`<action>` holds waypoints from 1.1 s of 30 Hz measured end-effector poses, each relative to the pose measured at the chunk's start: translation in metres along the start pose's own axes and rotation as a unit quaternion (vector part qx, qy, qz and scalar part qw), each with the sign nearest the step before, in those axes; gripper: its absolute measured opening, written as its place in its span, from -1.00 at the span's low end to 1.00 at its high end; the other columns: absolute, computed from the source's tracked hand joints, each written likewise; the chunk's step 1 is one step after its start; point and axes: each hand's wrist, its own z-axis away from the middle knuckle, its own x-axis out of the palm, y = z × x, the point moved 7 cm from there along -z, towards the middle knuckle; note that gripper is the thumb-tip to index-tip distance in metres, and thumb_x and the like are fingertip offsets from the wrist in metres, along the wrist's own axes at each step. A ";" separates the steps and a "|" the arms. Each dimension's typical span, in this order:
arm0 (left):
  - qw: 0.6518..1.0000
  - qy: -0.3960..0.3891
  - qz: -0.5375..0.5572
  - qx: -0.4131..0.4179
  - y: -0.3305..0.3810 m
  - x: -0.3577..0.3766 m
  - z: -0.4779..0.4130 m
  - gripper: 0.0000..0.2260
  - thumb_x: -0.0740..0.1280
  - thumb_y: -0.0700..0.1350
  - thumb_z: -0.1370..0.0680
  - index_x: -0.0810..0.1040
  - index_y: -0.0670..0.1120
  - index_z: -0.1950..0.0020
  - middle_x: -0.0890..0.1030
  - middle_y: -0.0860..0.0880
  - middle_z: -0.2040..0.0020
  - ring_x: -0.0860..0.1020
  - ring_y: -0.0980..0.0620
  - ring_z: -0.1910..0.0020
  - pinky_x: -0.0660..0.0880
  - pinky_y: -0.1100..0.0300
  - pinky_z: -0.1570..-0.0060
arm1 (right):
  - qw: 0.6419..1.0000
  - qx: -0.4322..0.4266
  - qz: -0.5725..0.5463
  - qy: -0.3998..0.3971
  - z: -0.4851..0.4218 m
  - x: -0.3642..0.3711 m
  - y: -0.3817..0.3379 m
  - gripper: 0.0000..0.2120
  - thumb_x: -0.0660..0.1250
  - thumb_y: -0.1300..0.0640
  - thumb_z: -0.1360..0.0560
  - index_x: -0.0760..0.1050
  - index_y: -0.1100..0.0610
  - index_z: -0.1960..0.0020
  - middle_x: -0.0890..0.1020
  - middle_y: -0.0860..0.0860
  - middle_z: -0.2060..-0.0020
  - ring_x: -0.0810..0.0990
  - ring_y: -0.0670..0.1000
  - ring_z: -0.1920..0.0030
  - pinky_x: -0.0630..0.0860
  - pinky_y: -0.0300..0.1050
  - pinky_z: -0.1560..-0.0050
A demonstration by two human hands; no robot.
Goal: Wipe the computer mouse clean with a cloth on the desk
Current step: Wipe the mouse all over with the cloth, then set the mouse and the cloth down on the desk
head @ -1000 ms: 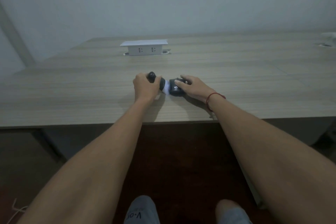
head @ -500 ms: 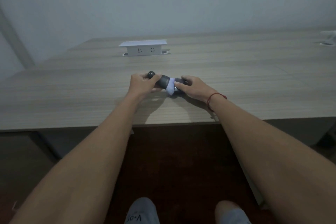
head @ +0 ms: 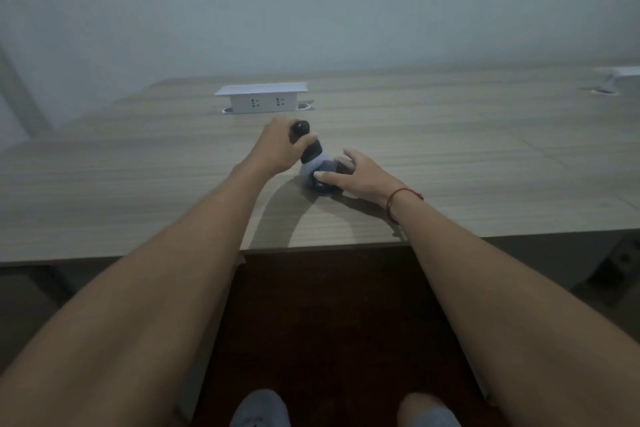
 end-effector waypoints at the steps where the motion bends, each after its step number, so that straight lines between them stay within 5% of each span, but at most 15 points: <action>1: 0.998 -0.008 -0.056 0.017 0.003 0.001 -0.003 -0.80 0.36 -0.07 -0.55 0.56 -0.23 0.07 0.58 -0.17 0.13 0.50 -0.09 0.16 0.43 0.12 0.10 | 1.000 0.002 -0.004 0.001 0.000 0.000 0.000 -0.08 0.43 -0.13 -0.46 0.00 0.17 -0.59 0.24 0.06 -0.55 0.27 0.09 -0.50 0.26 0.01 -0.42; 9: 0.990 -0.133 -0.013 0.050 0.030 0.011 -0.019 -0.77 0.37 -0.07 -0.54 0.56 -0.18 -0.11 0.65 -0.17 -0.06 0.63 -0.08 0.02 0.60 0.02 0.00 | 0.999 0.016 -0.035 -0.016 -0.006 0.001 0.004 -0.07 0.51 -0.17 -0.36 0.13 0.13 -0.54 0.39 0.09 -0.46 0.36 0.17 -0.46 0.35 0.09 -0.36; 12: 0.991 -0.082 -0.083 0.067 0.030 0.012 -0.017 -0.83 0.38 -0.08 -0.54 0.57 -0.17 -0.04 0.60 -0.10 0.01 0.56 -0.02 0.07 0.49 0.14 0.06 | 0.999 0.016 -0.028 -0.006 -0.006 0.001 0.004 0.00 0.48 -0.17 -0.39 0.00 0.14 -0.59 0.28 0.08 -0.53 0.29 0.14 -0.49 0.28 0.08 -0.40; 17: 0.988 -0.147 -0.007 0.036 0.040 0.020 -0.015 -0.72 0.37 -0.05 -0.55 0.54 -0.19 -0.18 0.64 -0.13 0.01 0.64 -0.12 0.08 0.59 0.00 0.02 | 0.999 0.007 -0.050 -0.012 -0.008 0.003 0.001 -0.44 0.52 -0.14 -0.36 0.46 0.10 -0.24 0.58 0.04 -0.17 0.54 0.13 -0.20 0.48 -0.07 0.02; 23: 0.997 0.031 -0.068 -0.017 0.004 0.013 -0.010 -0.85 0.35 -0.08 -0.55 0.52 -0.16 0.11 0.57 -0.13 0.11 0.50 -0.08 0.13 0.39 0.14 0.12 | 0.999 0.015 -0.050 0.001 -0.004 0.000 0.005 0.02 0.47 -0.15 -0.41 -0.09 0.16 -0.59 0.26 0.05 -0.54 0.24 0.13 -0.52 0.20 0.13 -0.45; 26: 0.993 0.103 0.036 -0.035 -0.011 0.000 0.000 -0.76 0.34 -0.02 -0.54 0.57 -0.22 0.09 0.61 -0.17 0.16 0.58 -0.16 0.16 0.54 0.06 0.14 | 0.998 0.017 -0.058 -0.009 -0.007 0.003 0.008 0.03 0.48 -0.14 -0.41 -0.10 0.15 -0.59 0.29 0.02 -0.53 0.26 0.10 -0.51 0.18 0.14 -0.48; 33: 0.979 0.161 0.032 -0.120 -0.048 -0.006 0.036 -0.75 0.40 -0.03 -0.50 0.60 -0.24 0.10 0.57 -0.11 0.20 0.57 -0.11 0.14 0.40 0.17 0.20 | 0.994 0.009 -0.112 -0.011 -0.011 0.006 0.007 0.04 0.52 -0.09 -0.38 -0.07 0.15 -0.59 0.32 0.00 -0.52 0.35 0.06 -0.47 0.30 0.12 -0.47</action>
